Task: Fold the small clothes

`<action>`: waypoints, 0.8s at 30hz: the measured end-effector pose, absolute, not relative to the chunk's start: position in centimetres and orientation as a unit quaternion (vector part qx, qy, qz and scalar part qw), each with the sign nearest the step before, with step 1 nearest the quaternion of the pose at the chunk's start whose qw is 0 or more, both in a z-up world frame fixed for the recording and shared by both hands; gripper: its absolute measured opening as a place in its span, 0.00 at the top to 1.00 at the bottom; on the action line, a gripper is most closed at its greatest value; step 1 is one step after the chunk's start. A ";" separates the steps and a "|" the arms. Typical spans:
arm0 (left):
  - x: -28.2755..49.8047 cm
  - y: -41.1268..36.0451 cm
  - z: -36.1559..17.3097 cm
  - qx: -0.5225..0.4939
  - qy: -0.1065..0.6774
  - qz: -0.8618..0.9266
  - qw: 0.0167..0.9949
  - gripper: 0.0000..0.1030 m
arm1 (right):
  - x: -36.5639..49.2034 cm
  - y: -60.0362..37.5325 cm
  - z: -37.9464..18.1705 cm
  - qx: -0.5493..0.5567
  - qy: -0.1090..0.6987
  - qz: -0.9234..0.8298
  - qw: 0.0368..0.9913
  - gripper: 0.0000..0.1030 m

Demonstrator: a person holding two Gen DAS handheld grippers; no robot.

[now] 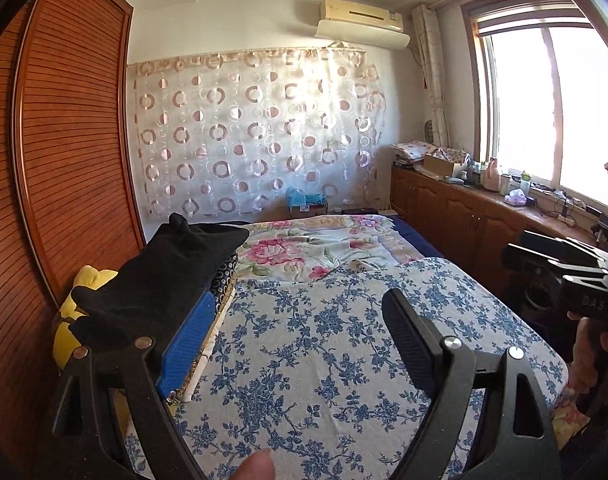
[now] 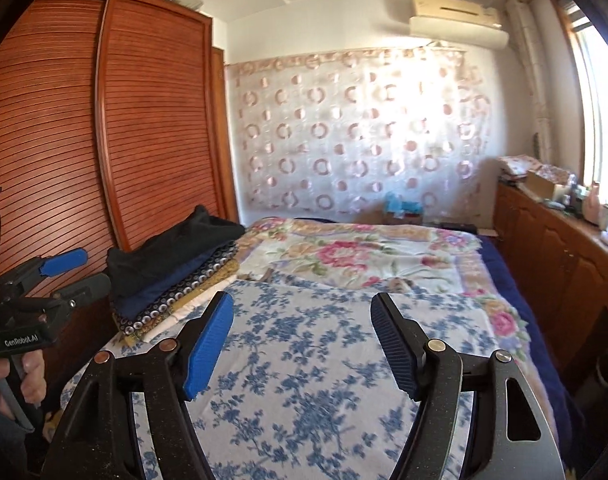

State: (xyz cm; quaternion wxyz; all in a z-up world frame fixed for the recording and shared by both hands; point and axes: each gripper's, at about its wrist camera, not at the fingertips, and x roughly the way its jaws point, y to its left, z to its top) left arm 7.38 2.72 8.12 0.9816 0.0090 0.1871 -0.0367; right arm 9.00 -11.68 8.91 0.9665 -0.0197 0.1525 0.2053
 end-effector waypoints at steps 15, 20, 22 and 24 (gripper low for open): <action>6.5 2.1 8.2 -0.003 0.191 -0.034 0.981 0.16 | 5.4 -10.4 8.7 -0.005 0.147 0.166 0.975 0.29; 6.4 2.0 8.2 -0.003 0.191 -0.034 0.981 0.16 | 6.0 -10.5 8.3 -0.003 0.150 0.166 0.975 0.29; 6.4 2.0 8.2 -0.004 0.192 -0.034 0.981 0.16 | 6.0 -10.5 8.3 -0.002 0.150 0.165 0.975 0.29; 6.4 2.0 8.1 -0.005 0.193 -0.033 0.981 0.16 | 6.0 -10.5 8.2 -0.003 0.150 0.163 0.975 0.29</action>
